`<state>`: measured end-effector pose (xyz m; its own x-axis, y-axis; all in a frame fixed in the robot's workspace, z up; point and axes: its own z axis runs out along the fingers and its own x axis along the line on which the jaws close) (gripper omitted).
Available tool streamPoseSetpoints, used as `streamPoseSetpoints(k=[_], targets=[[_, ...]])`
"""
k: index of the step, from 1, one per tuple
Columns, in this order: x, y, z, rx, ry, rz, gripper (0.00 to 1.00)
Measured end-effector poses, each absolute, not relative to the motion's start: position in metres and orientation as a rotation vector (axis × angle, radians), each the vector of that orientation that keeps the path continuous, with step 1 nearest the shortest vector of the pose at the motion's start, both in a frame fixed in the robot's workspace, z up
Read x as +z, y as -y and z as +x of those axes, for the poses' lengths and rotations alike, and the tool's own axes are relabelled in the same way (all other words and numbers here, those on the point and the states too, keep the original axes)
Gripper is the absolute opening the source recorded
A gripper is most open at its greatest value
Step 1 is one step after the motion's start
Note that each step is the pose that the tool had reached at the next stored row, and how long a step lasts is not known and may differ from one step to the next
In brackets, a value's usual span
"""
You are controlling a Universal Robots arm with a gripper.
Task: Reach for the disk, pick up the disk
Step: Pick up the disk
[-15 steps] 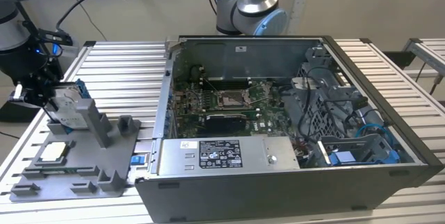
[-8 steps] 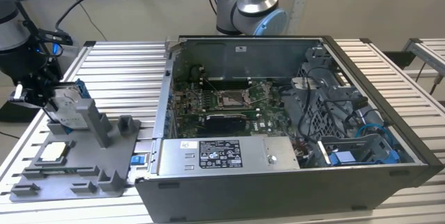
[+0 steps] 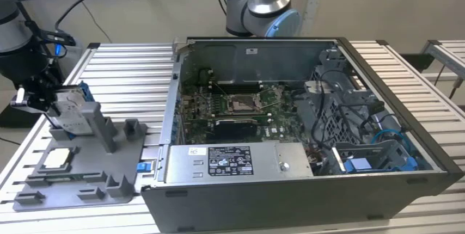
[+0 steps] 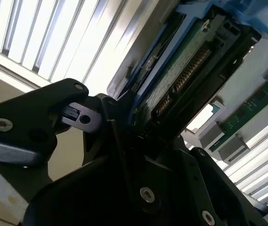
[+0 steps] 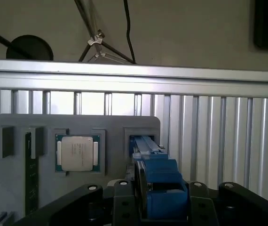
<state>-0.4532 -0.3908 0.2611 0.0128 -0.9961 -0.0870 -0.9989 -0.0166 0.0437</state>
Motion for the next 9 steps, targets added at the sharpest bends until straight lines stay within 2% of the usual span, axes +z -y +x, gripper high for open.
streamPoseSetpoints(k=[9], targets=[[0.2612,0.3907,-0.4532,0.160,-2.171,-2.209,0.00]])
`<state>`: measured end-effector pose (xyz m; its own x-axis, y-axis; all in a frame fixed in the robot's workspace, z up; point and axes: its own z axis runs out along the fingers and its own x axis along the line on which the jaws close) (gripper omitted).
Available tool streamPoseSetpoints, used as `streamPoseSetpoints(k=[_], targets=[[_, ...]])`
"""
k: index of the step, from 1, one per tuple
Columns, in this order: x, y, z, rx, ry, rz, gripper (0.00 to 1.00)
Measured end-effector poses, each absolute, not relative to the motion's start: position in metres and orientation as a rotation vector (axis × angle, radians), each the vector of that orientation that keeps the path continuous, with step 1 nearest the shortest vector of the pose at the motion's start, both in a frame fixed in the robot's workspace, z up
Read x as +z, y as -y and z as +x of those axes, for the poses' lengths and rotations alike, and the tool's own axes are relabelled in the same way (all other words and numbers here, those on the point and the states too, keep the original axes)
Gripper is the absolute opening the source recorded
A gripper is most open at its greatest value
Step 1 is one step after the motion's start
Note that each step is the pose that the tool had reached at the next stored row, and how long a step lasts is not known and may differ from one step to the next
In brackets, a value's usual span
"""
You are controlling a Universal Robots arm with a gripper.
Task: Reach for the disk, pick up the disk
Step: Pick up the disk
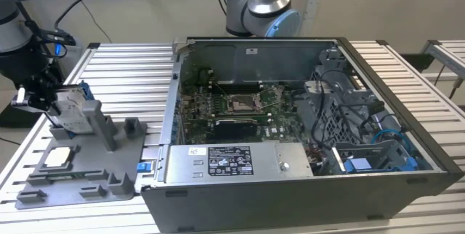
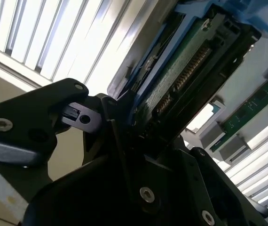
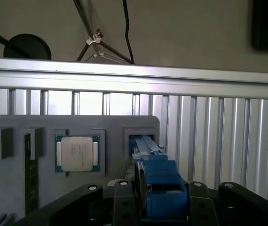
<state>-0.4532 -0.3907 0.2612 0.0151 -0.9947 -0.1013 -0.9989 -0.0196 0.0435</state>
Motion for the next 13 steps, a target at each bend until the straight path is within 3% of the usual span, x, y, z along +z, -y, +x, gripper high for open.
streamPoseSetpoints(k=[13], targets=[[0.2627,0.3908,-0.4530,0.158,-2.173,-2.211,0.00]])
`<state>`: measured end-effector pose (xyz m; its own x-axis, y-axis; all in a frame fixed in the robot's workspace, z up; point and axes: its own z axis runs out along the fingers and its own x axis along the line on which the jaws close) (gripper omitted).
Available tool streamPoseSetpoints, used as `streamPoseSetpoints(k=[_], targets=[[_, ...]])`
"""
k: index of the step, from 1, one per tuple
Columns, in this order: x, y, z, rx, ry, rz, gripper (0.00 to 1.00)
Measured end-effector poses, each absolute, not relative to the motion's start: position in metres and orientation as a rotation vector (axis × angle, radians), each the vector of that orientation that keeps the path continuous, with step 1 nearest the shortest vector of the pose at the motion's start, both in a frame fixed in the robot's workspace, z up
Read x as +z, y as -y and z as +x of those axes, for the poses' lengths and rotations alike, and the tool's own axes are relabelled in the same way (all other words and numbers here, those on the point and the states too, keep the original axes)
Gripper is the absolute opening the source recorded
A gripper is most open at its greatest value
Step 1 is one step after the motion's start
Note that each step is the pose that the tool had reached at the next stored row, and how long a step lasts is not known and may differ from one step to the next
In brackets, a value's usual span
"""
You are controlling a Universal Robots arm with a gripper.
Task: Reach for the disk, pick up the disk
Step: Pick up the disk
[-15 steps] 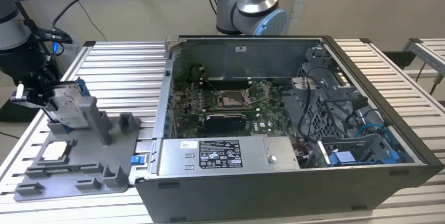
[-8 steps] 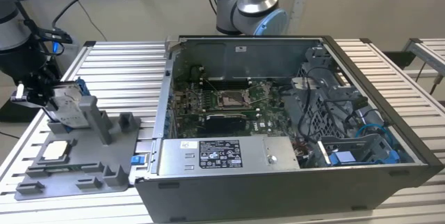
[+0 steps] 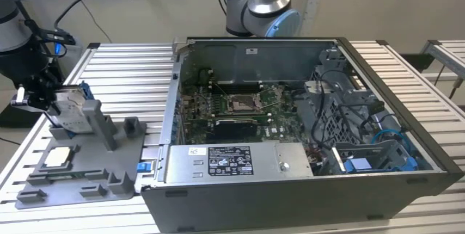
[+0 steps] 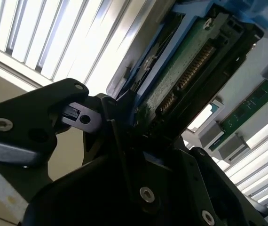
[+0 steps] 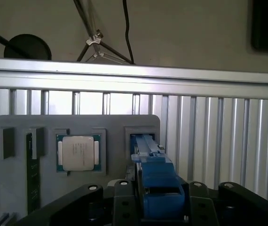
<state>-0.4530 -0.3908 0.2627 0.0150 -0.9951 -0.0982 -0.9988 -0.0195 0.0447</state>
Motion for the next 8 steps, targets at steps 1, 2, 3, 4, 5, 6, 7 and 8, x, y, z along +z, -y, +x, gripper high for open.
streamPoseSetpoints(k=[1,2,3,4,5,6,7,8], targets=[[0.2627,0.3908,-0.4530,0.158,-2.173,-2.211,0.00],[0.2627,0.3908,-0.4531,0.158,-2.174,-2.211,0.00],[0.2625,0.3908,-0.4530,0.158,-2.174,-2.212,0.00],[0.2622,0.3908,-0.4530,0.158,-2.174,-2.211,0.00],[0.2616,0.3908,-0.4531,0.158,-2.173,-2.211,0.00],[0.2613,0.3908,-0.4531,0.158,-2.174,-2.211,0.00],[0.2613,0.3908,-0.4531,0.158,-2.174,-2.211,0.00],[0.2613,0.3908,-0.4531,0.158,-2.174,-2.211,0.00]])
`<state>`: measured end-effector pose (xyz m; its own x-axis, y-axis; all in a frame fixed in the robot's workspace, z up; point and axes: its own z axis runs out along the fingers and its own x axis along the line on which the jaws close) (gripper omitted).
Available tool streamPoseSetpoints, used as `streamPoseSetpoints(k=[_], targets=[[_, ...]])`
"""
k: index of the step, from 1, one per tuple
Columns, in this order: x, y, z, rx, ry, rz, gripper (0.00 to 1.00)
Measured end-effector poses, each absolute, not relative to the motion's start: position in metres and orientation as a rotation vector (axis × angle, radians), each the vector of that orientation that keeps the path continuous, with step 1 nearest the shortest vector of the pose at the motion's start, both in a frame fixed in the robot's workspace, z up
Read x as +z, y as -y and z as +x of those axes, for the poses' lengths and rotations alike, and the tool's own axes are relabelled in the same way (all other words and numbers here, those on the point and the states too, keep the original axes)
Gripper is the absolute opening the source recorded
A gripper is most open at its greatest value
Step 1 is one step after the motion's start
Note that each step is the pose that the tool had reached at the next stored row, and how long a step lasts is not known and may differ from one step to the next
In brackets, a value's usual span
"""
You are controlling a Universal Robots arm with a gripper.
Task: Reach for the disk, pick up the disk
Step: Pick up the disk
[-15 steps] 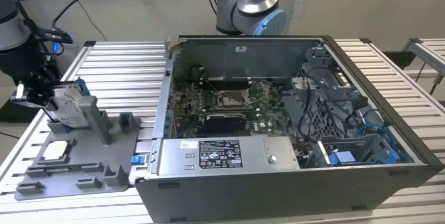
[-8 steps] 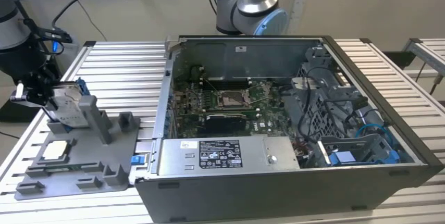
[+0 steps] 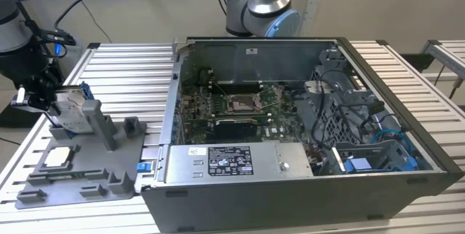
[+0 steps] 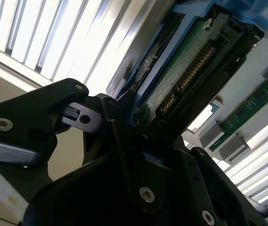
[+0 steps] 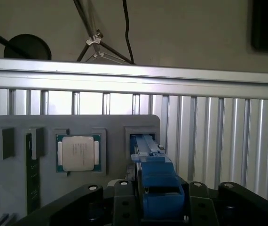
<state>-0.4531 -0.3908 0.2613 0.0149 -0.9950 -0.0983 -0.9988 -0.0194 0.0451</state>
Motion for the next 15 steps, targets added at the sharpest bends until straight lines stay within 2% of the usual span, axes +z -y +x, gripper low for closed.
streamPoseSetpoints(k=[10,15], targets=[[0.261,0.391,-0.453,0.158,-2.173,-2.211,0.00],[0.271,0.391,-0.453,0.158,-2.173,-2.211,0.00]])
